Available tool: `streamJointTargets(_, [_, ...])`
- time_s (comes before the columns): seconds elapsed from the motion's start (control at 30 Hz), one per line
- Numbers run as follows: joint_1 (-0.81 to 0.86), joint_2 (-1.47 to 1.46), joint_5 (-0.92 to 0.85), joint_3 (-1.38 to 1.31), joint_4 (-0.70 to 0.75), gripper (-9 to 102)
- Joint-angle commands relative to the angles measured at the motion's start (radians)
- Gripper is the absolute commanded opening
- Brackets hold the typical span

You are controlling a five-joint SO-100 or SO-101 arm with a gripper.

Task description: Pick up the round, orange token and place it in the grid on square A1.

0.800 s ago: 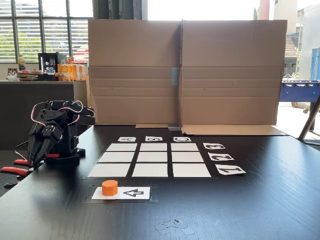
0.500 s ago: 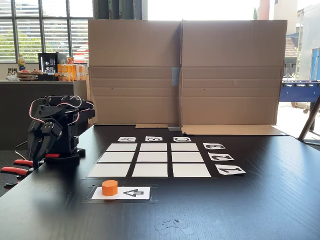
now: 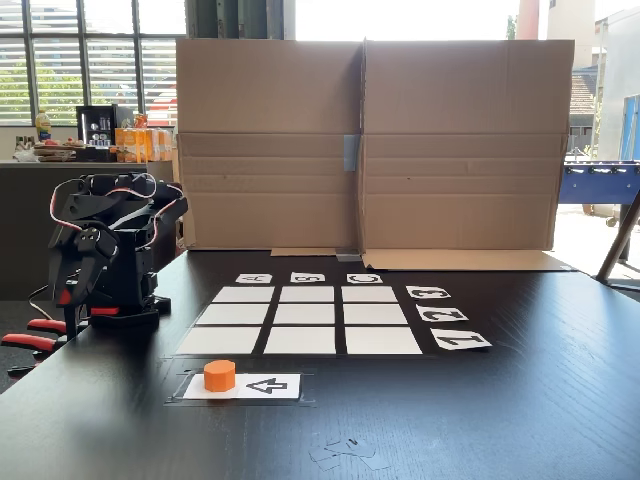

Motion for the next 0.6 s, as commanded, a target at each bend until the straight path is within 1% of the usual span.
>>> streamJointTargets(0.0, [-0.031, -0.147, -0.009, -0.164, 0.043, 14])
streamJointTargets(0.37, [-0.178, -0.623, -0.011, -0.650, 0.318, 15])
streamJointTargets(0.47, [-0.218, -0.738, -0.011, -0.762, 0.377, 16])
streamJointTargets(0.57, [-0.250, -0.818, -0.005, -0.838, 0.393, 17])
